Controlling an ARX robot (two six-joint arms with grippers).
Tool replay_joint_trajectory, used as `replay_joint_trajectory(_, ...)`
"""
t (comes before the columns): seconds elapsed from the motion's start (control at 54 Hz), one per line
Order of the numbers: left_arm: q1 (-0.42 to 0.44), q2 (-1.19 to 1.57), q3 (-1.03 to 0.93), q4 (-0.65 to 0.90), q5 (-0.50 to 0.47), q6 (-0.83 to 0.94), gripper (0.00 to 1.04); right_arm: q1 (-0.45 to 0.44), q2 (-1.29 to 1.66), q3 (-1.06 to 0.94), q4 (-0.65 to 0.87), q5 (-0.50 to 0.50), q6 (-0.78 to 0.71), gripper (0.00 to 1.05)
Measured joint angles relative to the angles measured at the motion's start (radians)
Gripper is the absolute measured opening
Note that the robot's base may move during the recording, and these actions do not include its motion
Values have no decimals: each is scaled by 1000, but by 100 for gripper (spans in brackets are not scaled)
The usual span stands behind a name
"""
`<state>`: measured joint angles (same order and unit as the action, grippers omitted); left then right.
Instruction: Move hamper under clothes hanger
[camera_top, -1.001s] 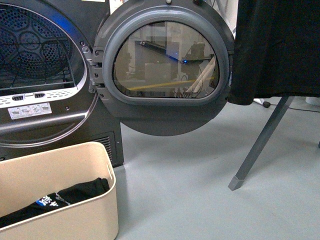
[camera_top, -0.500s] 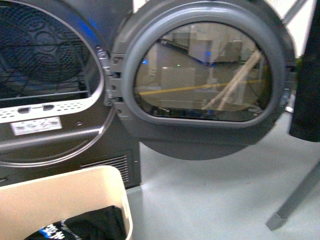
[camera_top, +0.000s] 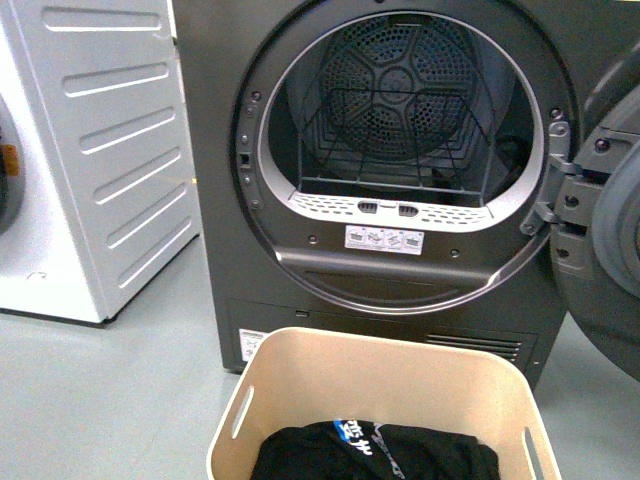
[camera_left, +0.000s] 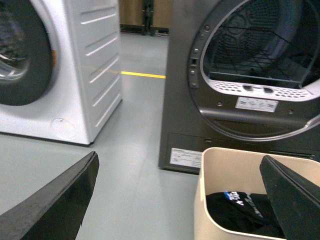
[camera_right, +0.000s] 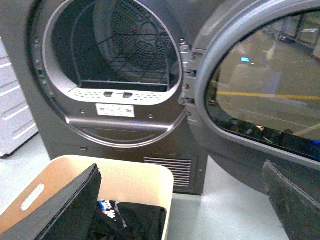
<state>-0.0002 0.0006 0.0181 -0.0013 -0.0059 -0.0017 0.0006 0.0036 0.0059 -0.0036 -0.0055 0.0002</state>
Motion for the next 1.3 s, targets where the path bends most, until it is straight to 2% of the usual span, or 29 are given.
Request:
replay_joint_trajectory(0.519,0,0,0,0,6,0,98,-1,0,0,0,5,0,97)
replay_joint_trajectory(0.538,-3,5,2,-5,1,-2,98,-1,0,0,0,5,0,97)
replay_joint_trajectory(0.556,-14,21,13,-41,-55,-21,98,0,1,0,-2,7,2,97)
replay_joint_trajectory(0.593,-2,162,77,-160,-185,-77,98,-11,67,44,-100,11,54,97)
replay_joint_trajectory(0.63,64,323,113,-118,-196,-99,98,-40,191,79,-79,-15,98,97)
replay_joint_trajectory(0.686,131,519,164,-10,-188,-124,98,-39,361,117,35,-3,124,97)
replay_joint_trajectory(0.741,147,785,264,149,-190,-155,98,5,598,182,218,-3,148,97)
replay_joint_trajectory(0.834,93,1178,447,244,-128,-196,98,73,995,329,437,-15,174,97)
replay_joint_trajectory(0.908,25,1437,575,244,-59,-204,98,101,1276,451,489,-23,188,97)
replay_joint_trajectory(1.056,-86,1731,758,239,26,-113,98,122,1608,612,472,-31,182,97)
replay_joint_trajectory(1.149,-130,1868,881,167,34,-21,98,123,1758,698,447,-29,168,97)
replay_joint_trajectory(1.297,-145,2004,998,99,-3,88,98,116,1894,786,423,-14,142,97)
